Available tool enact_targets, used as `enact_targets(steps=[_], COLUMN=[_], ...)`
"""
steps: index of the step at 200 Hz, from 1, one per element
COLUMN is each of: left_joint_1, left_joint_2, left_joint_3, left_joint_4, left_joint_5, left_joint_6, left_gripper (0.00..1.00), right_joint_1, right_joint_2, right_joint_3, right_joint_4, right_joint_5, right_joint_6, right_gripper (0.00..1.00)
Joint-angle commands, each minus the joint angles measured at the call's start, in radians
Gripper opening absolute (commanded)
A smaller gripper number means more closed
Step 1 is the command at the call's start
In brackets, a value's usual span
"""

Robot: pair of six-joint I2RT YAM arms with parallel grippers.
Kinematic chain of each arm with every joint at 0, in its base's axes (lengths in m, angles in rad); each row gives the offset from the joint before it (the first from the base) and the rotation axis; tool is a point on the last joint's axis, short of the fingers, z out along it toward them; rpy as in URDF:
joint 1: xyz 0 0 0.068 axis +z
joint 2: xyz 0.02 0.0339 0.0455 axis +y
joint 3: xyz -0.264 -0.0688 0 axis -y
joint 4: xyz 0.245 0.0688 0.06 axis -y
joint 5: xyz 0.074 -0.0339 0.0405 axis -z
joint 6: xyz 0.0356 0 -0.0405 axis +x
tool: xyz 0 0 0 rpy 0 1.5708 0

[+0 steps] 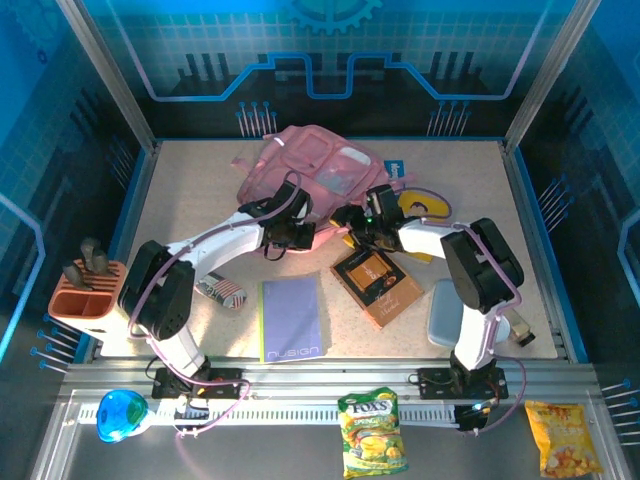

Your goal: Pack the student bag

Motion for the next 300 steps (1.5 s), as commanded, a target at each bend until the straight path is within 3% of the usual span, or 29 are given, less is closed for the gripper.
enact_targets(steps=[1,58,84,96,120,175,208,241,277,300], left_joint_1=[-0.008,-0.008,-0.005,0.002,0.05,0.136,0.134,0.086,0.018,-0.01], left_joint_2=[0.007,0.011,0.009,-0.005,-0.062,-0.124,-0.131,-0.151,-0.134,-0.076], left_joint_3=[0.038,0.051,0.053,0.042,-0.042,-0.14,-0.135,-0.119,-0.055,-0.002], left_joint_4=[-0.033,-0.08,-0.113,-0.125,-0.071,-0.048,-0.038,-0.046,-0.064,-0.05], left_joint_5=[0.034,0.018,-0.014,-0.09,-0.139,-0.13,-0.03,0.083,0.169,0.178], left_joint_6=[0.025,0.04,0.048,0.039,0.021,0.017,0.034,0.06,0.02,-0.015], left_gripper=[0.0,0.0,0.0,0.0,0.0,0.0,0.0,0.0,0.0,0.0], right_joint_1=[0.016,0.016,0.015,0.012,-0.003,-0.015,-0.034,-0.042,-0.083,-0.121], right_joint_2=[0.03,0.082,0.083,0.07,0.018,-0.033,0.001,0.036,0.041,0.042], right_joint_3=[0.048,0.078,0.093,0.097,0.071,0.135,0.216,0.299,0.303,0.269], right_joint_4=[0.019,-0.019,-0.061,-0.092,-0.12,-0.215,-0.211,-0.231,-0.259,-0.267], right_joint_5=[-0.004,-0.019,0.006,0.038,0.123,0.206,0.14,0.065,0.076,0.109], right_joint_6=[-0.003,-0.055,-0.109,-0.152,-0.228,-0.366,-0.414,-0.458,-0.474,-0.473], right_gripper=[0.64,0.47,0.29,0.18,0.11,0.09,0.09,0.09,0.12,0.22])
